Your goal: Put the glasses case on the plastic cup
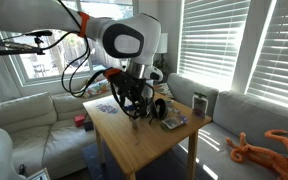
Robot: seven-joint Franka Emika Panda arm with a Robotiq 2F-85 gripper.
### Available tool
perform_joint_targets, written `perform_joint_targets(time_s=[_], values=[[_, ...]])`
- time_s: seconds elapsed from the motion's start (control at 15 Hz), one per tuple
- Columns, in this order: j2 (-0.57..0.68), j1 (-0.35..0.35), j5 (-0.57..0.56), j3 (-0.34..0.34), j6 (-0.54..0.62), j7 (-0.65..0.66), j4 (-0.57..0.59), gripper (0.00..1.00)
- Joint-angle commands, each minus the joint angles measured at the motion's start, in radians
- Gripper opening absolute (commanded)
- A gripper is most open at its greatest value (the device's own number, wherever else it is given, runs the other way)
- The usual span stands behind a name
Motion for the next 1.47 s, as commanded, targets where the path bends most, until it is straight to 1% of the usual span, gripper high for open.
perform_joint_targets(time_s=[0.0, 0.13, 0.27, 0.4, 0.47, 0.73, 0.87, 0.93, 1.0, 1.07, 1.27, 1.33, 1.4], values=[[-0.032, -0.006, 0.149, 0.041, 0.063, 0.096, 0.026, 1.00], [-0.022, 0.000, 0.219, 0.064, 0.145, 0.139, 0.052, 1.00], [0.000, 0.004, 0.242, 0.088, 0.310, 0.139, 0.044, 1.00], [0.028, 0.004, 0.175, 0.117, 0.478, 0.101, 0.026, 1.00], [0.049, 0.000, 0.132, 0.129, 0.529, 0.100, 0.029, 1.00], [0.126, -0.006, -0.041, 0.140, 0.479, 0.077, 0.074, 1.00], [0.152, -0.004, -0.086, 0.135, 0.447, 0.037, 0.107, 1.00], [0.162, -0.001, -0.061, 0.130, 0.440, 0.035, 0.123, 1.00], [0.164, -0.004, -0.051, 0.133, 0.435, 0.078, 0.133, 1.00], [0.145, -0.002, -0.048, 0.134, 0.477, 0.061, 0.081, 1.00], [0.153, -0.003, -0.048, 0.134, 0.467, 0.066, 0.106, 1.00], [0.168, 0.004, -0.032, 0.127, 0.407, -0.012, 0.130, 1.00], [0.186, 0.007, -0.045, 0.122, 0.381, -0.091, 0.151, 1.00]])
